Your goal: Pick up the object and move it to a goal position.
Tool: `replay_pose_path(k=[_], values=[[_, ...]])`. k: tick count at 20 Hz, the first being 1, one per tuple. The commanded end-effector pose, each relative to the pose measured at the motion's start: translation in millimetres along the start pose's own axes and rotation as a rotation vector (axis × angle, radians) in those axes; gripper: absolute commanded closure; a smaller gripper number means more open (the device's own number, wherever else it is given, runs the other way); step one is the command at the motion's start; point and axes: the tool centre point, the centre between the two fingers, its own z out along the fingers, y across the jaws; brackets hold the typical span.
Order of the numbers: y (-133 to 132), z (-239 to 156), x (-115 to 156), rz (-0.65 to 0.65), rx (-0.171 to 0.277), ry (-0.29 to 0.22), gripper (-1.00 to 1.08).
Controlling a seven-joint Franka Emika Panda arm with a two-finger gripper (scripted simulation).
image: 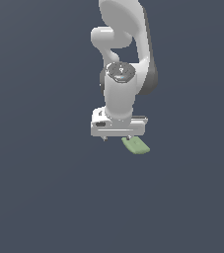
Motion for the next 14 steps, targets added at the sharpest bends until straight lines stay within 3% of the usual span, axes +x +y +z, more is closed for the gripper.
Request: replay_pose_path(k=[1, 10, 11, 14], values=[[0.0, 0.0, 0.0, 0.0, 0.0, 0.0, -0.92], [0.0, 0.0, 0.0, 0.0, 0.0, 0.0, -0.92], [0.0, 0.0, 0.0, 0.0, 0.0, 0.0, -0.6], [0.7, 1.6, -0.1, 0.003, -0.001, 0.0, -0.6]])
